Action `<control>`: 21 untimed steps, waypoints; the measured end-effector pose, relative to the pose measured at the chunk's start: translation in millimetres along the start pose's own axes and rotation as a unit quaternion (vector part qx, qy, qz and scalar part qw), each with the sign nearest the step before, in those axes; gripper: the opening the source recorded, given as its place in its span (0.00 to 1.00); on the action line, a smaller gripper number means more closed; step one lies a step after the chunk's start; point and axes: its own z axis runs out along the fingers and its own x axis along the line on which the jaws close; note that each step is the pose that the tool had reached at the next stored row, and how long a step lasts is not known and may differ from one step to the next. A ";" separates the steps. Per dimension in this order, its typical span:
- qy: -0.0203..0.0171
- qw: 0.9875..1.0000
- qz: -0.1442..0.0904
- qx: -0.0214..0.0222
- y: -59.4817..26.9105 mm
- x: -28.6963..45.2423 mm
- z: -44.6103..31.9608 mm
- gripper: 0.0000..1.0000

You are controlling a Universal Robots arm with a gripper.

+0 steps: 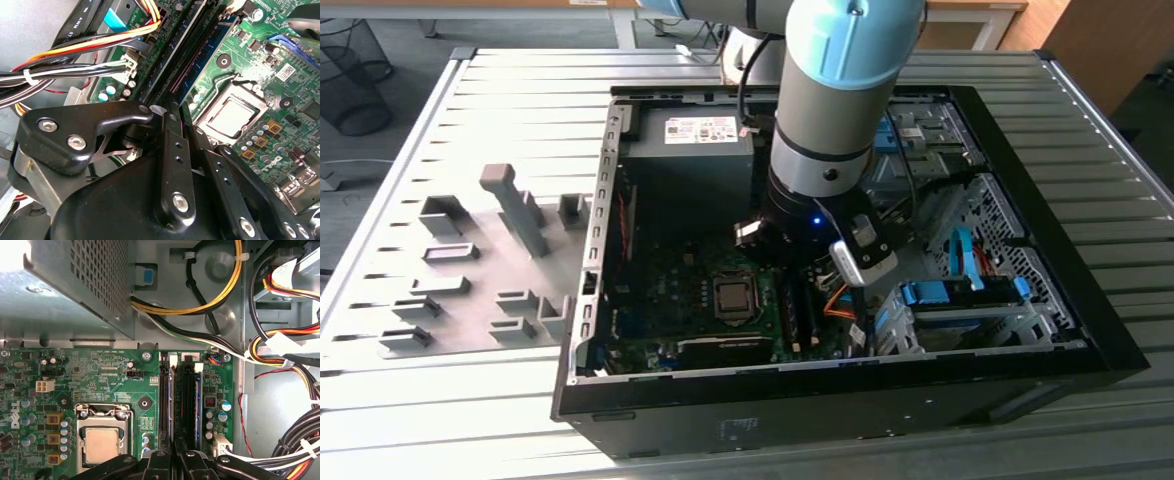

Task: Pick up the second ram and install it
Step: 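Insert the second ram into the second slot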

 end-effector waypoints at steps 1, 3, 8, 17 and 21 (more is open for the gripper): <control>0.000 1.000 0.000 0.000 0.0 0.0 0.0 0.14; 0.000 1.000 0.000 0.000 0.0 0.0 0.1 0.14; 0.000 1.000 0.000 0.000 0.0 0.0 -2.4 0.14; 0.000 1.000 0.009 0.000 0.0 0.0 -4.7 0.14; 0.000 1.000 0.012 0.000 0.0 0.0 -3.9 0.14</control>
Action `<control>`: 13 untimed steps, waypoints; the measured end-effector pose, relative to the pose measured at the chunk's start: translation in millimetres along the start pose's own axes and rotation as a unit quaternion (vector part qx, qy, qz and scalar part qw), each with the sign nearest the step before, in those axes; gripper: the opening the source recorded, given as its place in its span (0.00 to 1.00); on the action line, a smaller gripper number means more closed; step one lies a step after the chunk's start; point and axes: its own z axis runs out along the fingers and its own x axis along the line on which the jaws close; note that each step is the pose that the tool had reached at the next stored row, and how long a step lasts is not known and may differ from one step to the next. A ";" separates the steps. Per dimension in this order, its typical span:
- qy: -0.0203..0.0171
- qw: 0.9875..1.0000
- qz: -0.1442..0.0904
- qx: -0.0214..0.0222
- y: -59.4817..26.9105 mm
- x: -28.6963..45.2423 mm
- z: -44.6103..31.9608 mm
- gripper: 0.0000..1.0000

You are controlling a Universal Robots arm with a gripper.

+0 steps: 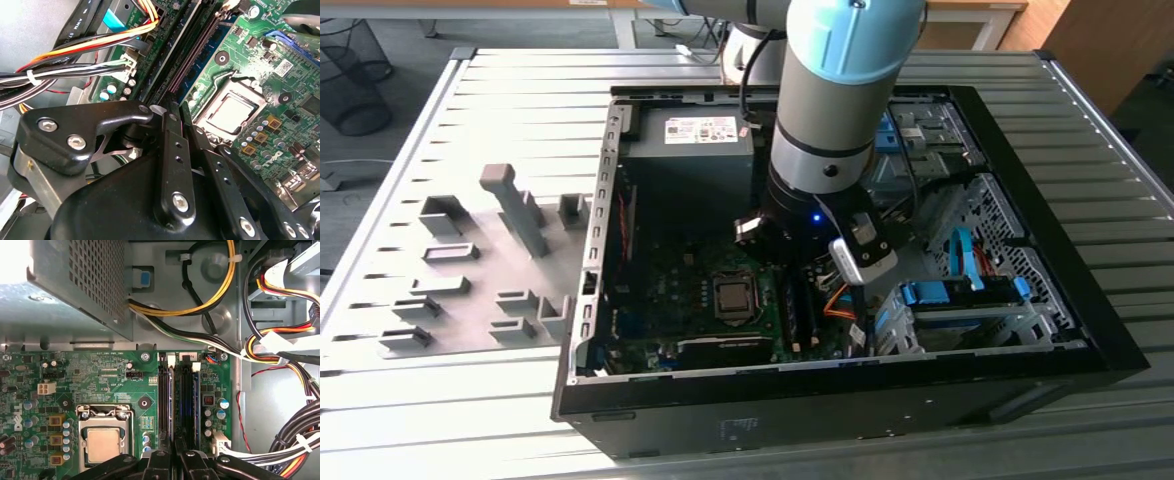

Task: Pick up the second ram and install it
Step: 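Insert the second ram into the second slot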

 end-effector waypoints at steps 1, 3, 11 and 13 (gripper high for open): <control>0.000 1.000 0.000 0.000 0.0 0.0 0.0 0.14; 0.000 1.000 0.000 0.000 0.0 0.0 0.0 0.14; 0.000 1.000 -0.001 0.000 0.1 -1.1 -1.7 0.14; 0.000 1.000 -0.004 0.000 0.1 -1.7 -1.9 0.14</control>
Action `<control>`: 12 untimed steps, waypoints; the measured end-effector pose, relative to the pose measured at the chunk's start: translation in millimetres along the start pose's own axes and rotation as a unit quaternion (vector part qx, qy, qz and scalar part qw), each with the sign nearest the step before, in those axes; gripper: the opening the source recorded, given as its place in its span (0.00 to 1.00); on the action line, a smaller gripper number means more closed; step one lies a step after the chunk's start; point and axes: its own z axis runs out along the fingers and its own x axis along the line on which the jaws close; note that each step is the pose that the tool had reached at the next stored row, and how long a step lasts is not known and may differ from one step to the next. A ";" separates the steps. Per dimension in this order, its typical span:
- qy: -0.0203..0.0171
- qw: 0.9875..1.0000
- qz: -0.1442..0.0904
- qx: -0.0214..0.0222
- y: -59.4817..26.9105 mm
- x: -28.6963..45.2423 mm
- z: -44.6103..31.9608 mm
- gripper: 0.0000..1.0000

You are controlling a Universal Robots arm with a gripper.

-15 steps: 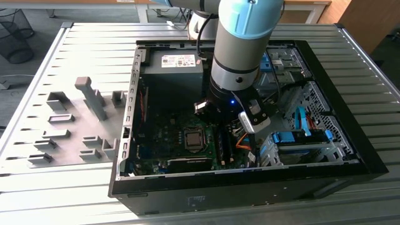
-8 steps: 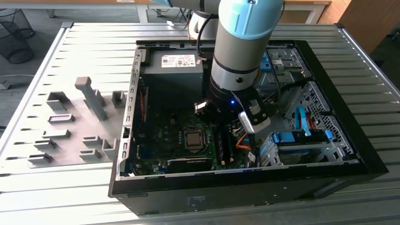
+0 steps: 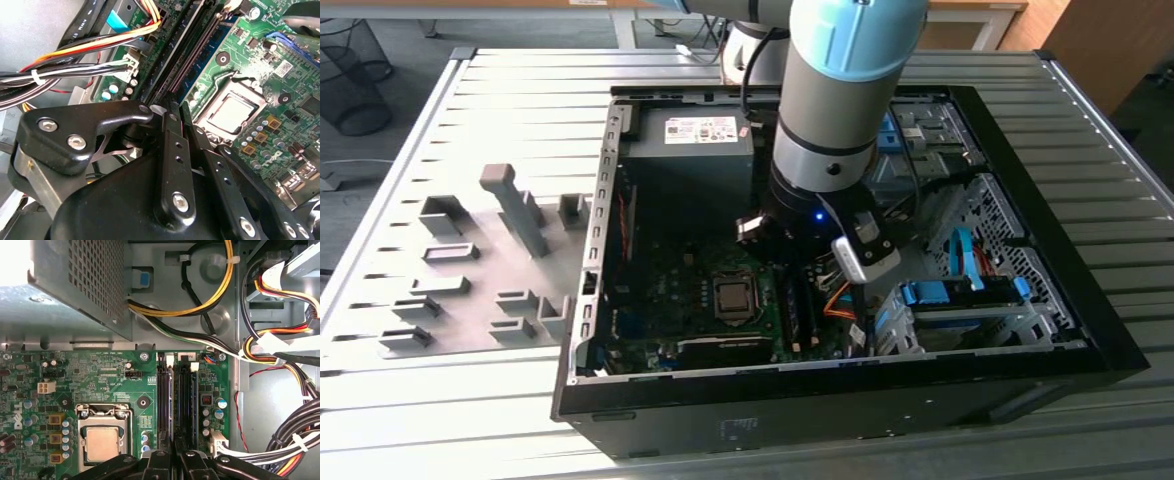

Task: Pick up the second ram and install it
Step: 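Insert the second ram into the second slot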

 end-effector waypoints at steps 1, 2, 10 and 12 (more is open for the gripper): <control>0.000 1.000 -0.001 0.000 0.0 -0.1 0.0 0.14; 0.000 1.000 -0.002 0.000 0.0 -0.1 0.0 0.14; 0.000 1.000 -0.003 0.000 -1.0 0.0 0.0 0.14; 0.000 1.000 -0.003 0.000 -1.5 -0.1 0.1 0.14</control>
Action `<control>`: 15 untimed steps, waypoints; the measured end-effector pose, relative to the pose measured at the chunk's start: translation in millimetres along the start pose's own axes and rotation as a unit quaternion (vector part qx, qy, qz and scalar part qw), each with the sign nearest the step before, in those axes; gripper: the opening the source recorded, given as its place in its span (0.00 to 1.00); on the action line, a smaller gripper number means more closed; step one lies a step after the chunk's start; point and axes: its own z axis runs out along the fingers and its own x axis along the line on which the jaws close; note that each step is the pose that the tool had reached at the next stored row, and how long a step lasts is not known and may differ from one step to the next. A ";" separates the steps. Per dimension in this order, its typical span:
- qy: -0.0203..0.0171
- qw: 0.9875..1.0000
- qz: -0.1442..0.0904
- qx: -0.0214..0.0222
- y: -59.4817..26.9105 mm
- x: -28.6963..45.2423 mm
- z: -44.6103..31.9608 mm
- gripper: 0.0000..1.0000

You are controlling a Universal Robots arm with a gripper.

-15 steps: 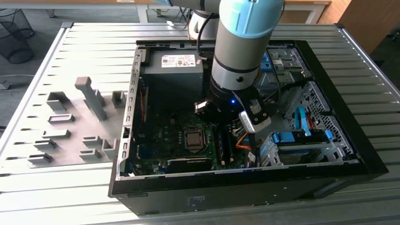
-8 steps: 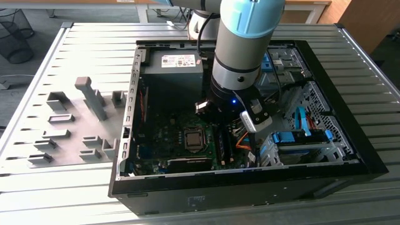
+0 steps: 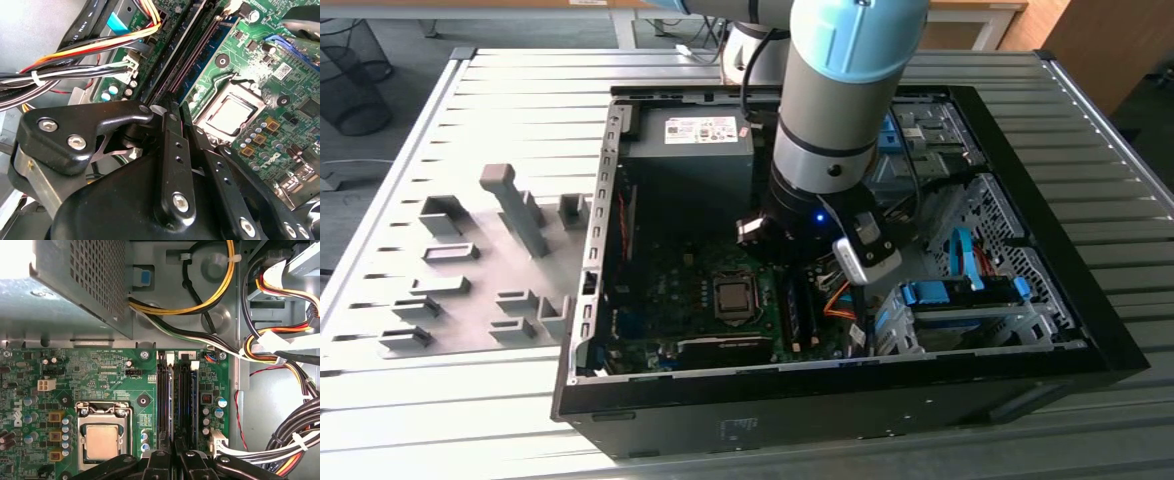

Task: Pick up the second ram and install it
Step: 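Insert the second ram into the second slot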

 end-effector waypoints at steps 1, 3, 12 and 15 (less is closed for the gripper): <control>0.000 1.000 0.000 0.000 -0.2 0.0 0.0 0.14; 0.000 1.000 0.000 0.000 -0.4 0.0 0.0 0.14; 0.000 1.000 0.000 0.001 -0.5 -0.1 3.5 0.14; 0.000 1.000 0.000 0.001 -0.5 -0.1 4.9 0.14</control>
